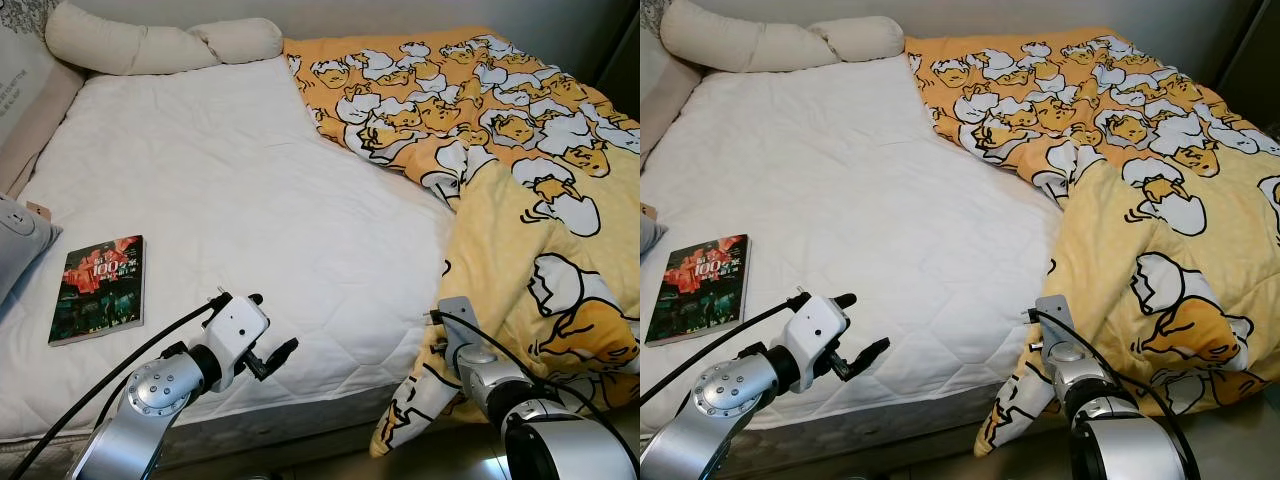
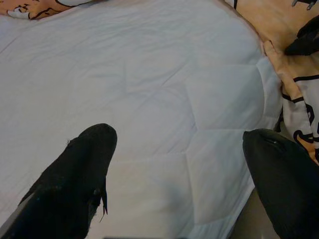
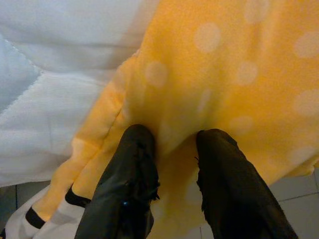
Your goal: Clean up the room
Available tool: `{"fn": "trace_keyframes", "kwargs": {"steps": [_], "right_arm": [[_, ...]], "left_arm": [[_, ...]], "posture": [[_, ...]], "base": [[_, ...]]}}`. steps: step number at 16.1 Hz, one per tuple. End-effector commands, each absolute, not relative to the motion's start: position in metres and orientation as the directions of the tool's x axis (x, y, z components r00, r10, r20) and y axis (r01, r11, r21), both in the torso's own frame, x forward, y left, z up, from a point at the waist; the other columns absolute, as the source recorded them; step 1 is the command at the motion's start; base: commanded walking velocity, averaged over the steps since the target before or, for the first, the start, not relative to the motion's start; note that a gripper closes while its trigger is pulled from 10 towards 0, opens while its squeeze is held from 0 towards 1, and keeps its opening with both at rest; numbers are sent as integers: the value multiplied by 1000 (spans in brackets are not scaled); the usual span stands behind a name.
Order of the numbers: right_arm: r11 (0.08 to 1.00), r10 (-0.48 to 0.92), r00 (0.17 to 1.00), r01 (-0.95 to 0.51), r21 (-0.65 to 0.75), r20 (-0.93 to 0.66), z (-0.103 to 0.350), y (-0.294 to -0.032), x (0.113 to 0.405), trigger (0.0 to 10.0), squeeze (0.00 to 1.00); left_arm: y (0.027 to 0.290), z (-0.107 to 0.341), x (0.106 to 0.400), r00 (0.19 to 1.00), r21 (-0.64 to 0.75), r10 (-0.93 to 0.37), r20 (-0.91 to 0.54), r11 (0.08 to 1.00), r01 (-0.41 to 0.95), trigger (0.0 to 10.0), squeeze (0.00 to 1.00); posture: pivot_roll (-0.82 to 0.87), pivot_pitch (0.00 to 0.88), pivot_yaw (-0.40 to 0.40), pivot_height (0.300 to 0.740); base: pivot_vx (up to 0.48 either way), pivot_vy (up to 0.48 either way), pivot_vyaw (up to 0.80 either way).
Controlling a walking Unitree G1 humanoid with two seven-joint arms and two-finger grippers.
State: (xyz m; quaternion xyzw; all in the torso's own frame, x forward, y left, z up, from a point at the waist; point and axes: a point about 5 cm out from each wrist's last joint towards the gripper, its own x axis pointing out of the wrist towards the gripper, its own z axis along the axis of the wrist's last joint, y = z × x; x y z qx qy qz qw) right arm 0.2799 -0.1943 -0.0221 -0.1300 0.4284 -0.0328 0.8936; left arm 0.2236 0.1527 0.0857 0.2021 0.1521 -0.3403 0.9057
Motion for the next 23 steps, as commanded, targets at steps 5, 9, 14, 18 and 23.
{"fn": "trace_keyframes", "kwargs": {"steps": [5, 9, 14, 18, 23], "right_arm": [[971, -163, 638, -31, -236, -753, -20, -200, 281, 0, 0], [975, -136, 645, -47, -217, -752, -20, -205, 281, 0, 0], [971, 150, 699, -239, -31, -700, -10, -191, 290, 0, 0], [667, 629, 476, -736, 113, -614, 2, -185, 273, 0, 0], [275, 820, 141, -947, 165, -555, 49, -203, 229, 0, 0]], "left_arm": [[155, 91, 225, 723, 276, -554, -413, 681, 679, 10000, 576], [154, 90, 225, 724, 275, -552, -413, 683, 677, 10000, 576], [152, 89, 226, 726, 276, -553, -410, 683, 676, 10000, 576], [151, 88, 227, 724, 275, -558, -405, 681, 679, 10000, 576], [146, 82, 228, 711, 260, -572, -409, 674, 692, 10000, 580]], "posture": [[157, 0, 31, 740], [158, 0, 28, 740], [144, 0, 26, 740], [120, 0, 31, 740], [87, 0, 36, 740]], "base": [[0, 0, 0], [0, 0, 0], [0, 0, 0], [0, 0, 0], [0, 0, 0]]}}
